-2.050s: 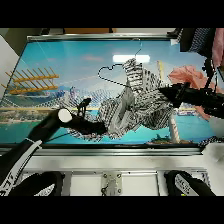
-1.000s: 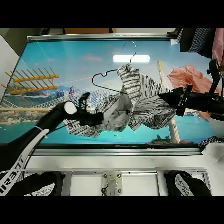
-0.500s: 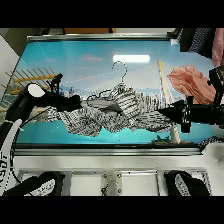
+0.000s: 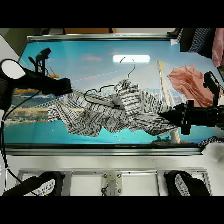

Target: Fold the clothes and pants, and hang the long-sleeved shirts on hangers.

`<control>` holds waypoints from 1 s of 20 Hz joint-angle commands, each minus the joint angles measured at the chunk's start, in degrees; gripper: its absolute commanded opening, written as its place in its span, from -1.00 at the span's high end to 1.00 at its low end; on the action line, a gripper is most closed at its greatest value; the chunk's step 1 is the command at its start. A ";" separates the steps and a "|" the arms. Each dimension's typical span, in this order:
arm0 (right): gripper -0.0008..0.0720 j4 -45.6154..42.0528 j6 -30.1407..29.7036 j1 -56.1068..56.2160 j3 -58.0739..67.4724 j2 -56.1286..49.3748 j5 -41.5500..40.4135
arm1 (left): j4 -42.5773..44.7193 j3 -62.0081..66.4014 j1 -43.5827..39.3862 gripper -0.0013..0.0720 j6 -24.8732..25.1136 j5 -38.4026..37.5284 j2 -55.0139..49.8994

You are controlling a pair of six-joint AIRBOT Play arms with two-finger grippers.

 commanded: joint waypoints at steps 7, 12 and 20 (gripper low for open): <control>0.96 4.04 1.16 0.04 0.04 2.45 0.50 | 3.67 10.43 -1.25 0.94 0.85 -9.38 -5.53; 0.96 0.66 6.56 4.31 0.04 2.51 11.06 | 3.67 25.42 -0.48 0.94 0.85 -15.74 -13.22; 0.96 2.75 10.01 13.86 0.15 2.43 11.93 | 3.13 30.69 -4.02 0.94 2.51 -21.20 -17.77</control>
